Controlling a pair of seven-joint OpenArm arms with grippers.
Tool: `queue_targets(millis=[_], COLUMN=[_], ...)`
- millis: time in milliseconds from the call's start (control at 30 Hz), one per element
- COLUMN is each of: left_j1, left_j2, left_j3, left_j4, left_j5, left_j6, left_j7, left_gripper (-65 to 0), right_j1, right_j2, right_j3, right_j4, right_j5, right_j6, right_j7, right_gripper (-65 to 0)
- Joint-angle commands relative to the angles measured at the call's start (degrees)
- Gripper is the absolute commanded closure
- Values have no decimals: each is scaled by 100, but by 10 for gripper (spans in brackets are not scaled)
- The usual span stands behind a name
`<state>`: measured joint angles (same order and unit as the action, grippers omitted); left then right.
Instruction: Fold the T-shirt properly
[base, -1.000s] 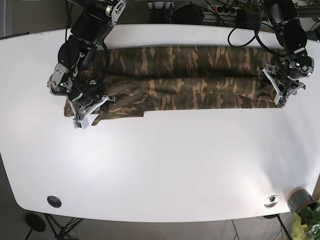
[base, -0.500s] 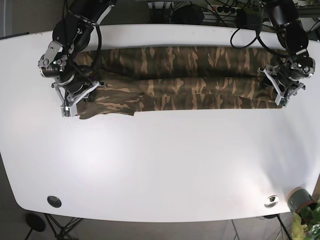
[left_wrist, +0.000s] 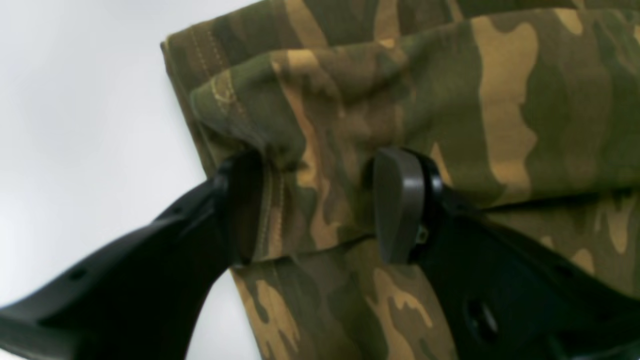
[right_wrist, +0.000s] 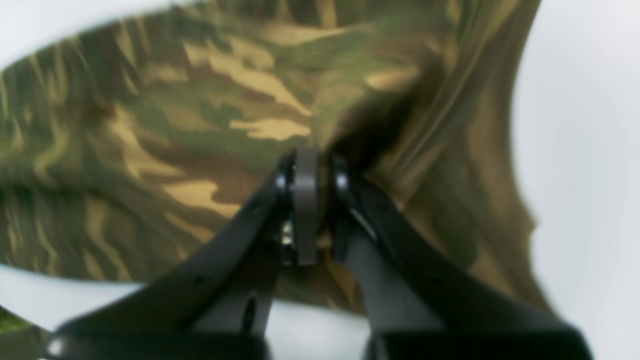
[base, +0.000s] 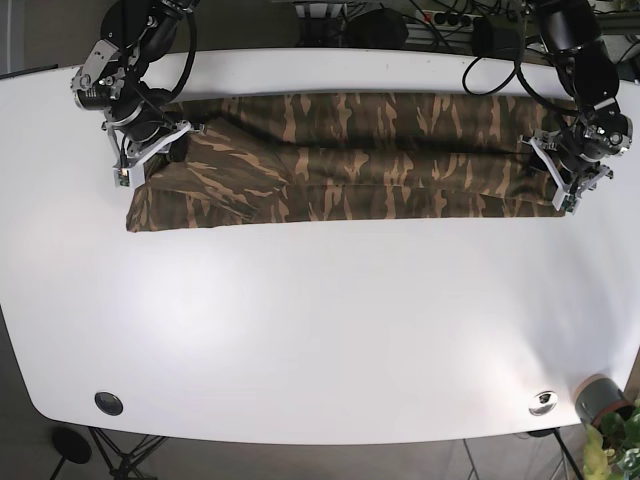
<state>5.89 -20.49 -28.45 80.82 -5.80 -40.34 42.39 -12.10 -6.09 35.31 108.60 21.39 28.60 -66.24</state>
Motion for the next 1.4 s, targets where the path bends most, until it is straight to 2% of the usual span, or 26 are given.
queue_targets(millis=[0, 167, 267, 367, 433, 467, 600, 800, 867, 1100, 1267, 1367], left_j1=[-22, -31, -92, -268, -312, -321, -444, -514, -479, -13, 321, 479], left_j2=[-118, -100, -83, -83, -83, -83, -100, -83, -74, 251, 383, 445], left_j3=[-26, -17, -17, -26, -26, -26, -26, -43, -43, -17, -17, -26], left_j4=[55, 81, 90, 90, 90, 90, 125, 512, 872, 1567, 1540, 1347], left_j5=[84, 84, 84, 84, 84, 84, 84, 75, 75, 75, 84, 84], left_j6=[34, 34, 34, 34, 34, 34, 34, 34, 34, 34, 34, 34], left_j7=[20, 20, 20, 29, 29, 29, 29, 38, 47, 47, 29, 20], left_gripper=[-325, -325, -325, -325, -325, -325, -325, -325, -325, -325, -325, -325], right_j1=[10, -87, -87, -69, -43, -43, -34, -61, -87, -105, -96, -140], right_j2=[42, 42, 42, 42, 42, 42, 50, 332, 393, 701, 842, 921], right_j3=[113, 113, 95, 78, 78, 69, -291, -1540, -1777, -2041, -2023, -2041], right_j4=[-42, 204, 485, 609, 617, 617, 617, 556, 521, 204, -191, -420], right_j5=[116, 107, 116, 134, 134, 143, 169, 116, 116, 107, 107, 107], right_j6=[54, 37, 28, 28, 72, 81, 89, 63, 46, 28, 28, 28], right_j7=[219, 263, 263, 263, 263, 263, 272, 342, 509, 659, 712, 967], right_gripper=[-41, -55, -170, -346, -409, -419, -395, -314, -290, -319, -314, -314])
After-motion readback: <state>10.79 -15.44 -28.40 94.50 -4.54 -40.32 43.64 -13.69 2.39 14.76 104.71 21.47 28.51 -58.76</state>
